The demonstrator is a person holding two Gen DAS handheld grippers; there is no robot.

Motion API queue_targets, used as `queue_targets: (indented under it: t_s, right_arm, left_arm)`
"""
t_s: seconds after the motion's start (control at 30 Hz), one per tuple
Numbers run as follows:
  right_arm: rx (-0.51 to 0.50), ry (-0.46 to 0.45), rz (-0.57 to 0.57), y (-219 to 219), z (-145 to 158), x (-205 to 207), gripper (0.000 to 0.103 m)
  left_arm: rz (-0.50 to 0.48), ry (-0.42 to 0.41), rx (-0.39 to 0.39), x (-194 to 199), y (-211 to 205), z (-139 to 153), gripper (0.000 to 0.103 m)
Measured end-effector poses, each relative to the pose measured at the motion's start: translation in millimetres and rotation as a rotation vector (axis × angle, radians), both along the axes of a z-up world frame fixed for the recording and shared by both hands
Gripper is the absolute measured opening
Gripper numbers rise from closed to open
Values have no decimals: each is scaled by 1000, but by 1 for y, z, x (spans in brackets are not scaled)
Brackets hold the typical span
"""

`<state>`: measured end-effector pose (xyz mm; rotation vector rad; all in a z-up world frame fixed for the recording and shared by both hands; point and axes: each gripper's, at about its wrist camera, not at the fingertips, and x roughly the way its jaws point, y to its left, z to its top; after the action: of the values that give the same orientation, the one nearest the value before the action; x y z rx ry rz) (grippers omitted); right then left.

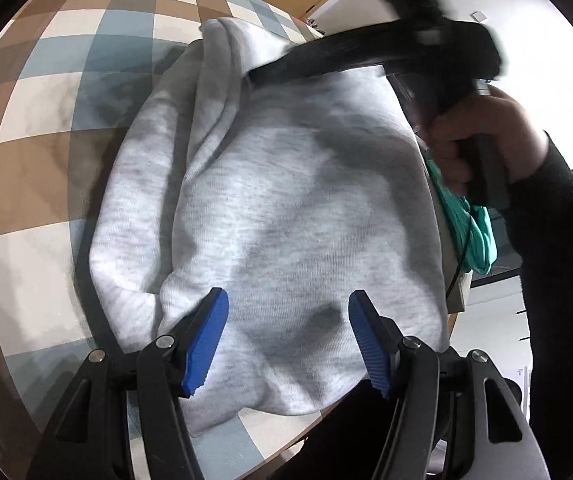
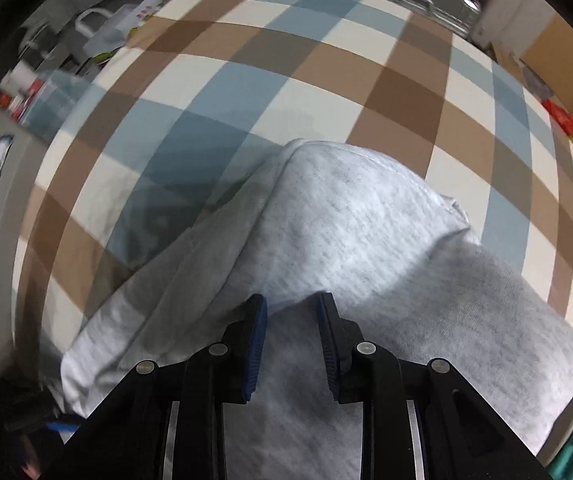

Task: Fold large clothes
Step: 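Press the folded grey sweatshirt flat with both open tools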

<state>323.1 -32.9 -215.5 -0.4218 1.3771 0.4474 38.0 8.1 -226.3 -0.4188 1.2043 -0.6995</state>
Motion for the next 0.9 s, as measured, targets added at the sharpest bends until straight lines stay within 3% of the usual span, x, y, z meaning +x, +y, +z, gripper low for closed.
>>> queue_targets:
  t_s: [0.13,0.23,0.37,0.5,0.57,0.7,0.8,0.87,0.9]
  right_arm:
    - [225,-67,-139,-58,65,2,27]
    - [235,-80,-220,-96,91,-1,29]
    - [38,-65,-207,-114,69,-10,30]
    - [-12,-21,-245,-119,12,-3,32]
    - [0,-45,-266,-117,4,2,33]
    - [-10,-58,-256,-116,6,2,33]
    - [-4,-126,-283,-112,23,-12,34]
    - [94,-176,-257,-109,49,-30,34]
    - [198,-180,-209,-103,68,-42,34]
  left_arm:
    - [-8,-25,48,-1,-8,3,58]
    - [-7,-26,59,-2,-8,6,58]
    - [2,-14,29,0,-5,3,58]
    - [5,-23,39,1,2,4,58]
    - [5,-21,41,0,3,5,58]
    - [4,-13,44,0,5,5,58]
    - [1,-30,71,-5,1,6,58]
    - [0,-39,88,-6,-4,6,58]
    - [-3,-45,99,-7,-6,7,58]
